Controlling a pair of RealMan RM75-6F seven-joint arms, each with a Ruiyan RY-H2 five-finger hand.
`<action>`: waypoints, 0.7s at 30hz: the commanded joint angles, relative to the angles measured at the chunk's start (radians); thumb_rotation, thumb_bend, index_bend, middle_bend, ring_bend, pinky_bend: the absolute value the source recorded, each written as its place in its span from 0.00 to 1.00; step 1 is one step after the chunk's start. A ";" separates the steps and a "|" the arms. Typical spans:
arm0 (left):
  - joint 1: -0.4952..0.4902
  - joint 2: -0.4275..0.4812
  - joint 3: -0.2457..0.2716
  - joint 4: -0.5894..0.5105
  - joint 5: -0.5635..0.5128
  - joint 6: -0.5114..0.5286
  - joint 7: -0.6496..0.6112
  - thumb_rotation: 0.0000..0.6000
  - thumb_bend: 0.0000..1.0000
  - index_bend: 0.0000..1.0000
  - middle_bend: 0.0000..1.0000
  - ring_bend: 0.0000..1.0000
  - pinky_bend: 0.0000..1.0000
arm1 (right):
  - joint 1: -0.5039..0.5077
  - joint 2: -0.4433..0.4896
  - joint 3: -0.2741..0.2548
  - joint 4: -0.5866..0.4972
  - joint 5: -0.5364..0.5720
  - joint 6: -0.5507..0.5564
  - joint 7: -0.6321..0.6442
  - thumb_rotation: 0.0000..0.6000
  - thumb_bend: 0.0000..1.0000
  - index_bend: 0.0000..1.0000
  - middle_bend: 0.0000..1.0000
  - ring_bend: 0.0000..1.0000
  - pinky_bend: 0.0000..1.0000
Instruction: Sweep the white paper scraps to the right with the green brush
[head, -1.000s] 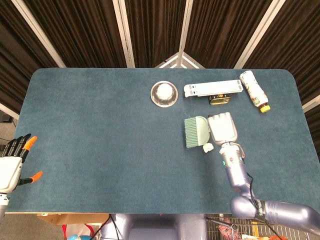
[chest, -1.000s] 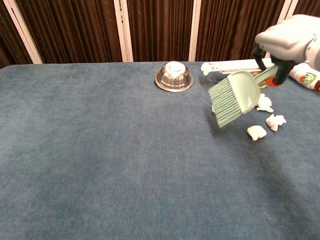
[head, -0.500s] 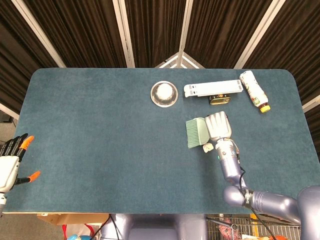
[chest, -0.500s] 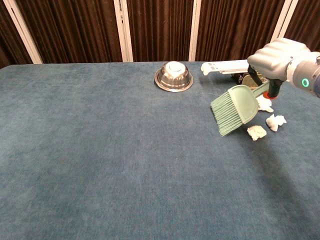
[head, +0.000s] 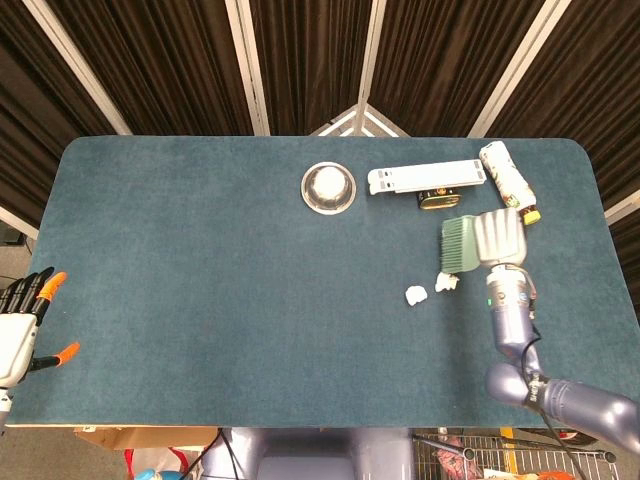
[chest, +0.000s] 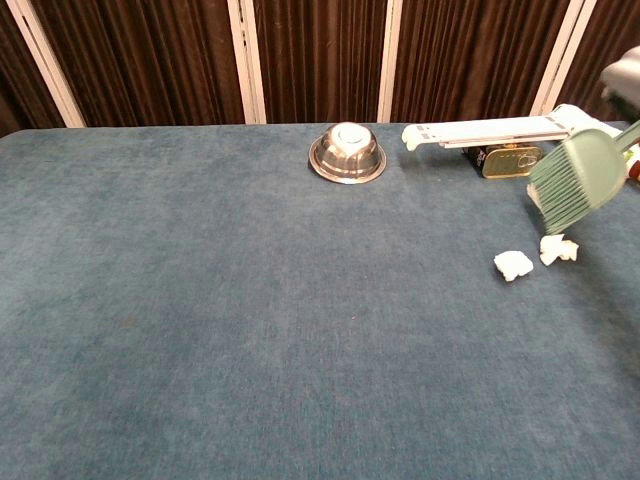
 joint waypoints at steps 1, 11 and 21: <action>0.000 -0.003 0.001 0.001 0.004 0.002 0.005 1.00 0.00 0.00 0.00 0.00 0.00 | -0.023 0.054 -0.010 -0.049 -0.029 0.034 0.007 1.00 0.44 0.83 0.96 0.99 0.88; -0.002 -0.016 0.002 0.008 0.021 0.013 0.027 1.00 0.00 0.00 0.00 0.00 0.00 | -0.078 0.193 -0.076 -0.357 -0.241 0.108 0.061 1.00 0.44 0.83 0.96 0.99 0.88; -0.002 -0.021 0.000 0.012 0.021 0.018 0.034 1.00 0.00 0.00 0.00 0.00 0.00 | -0.100 0.145 -0.162 -0.404 -0.371 0.073 0.031 1.00 0.44 0.83 0.96 0.99 0.88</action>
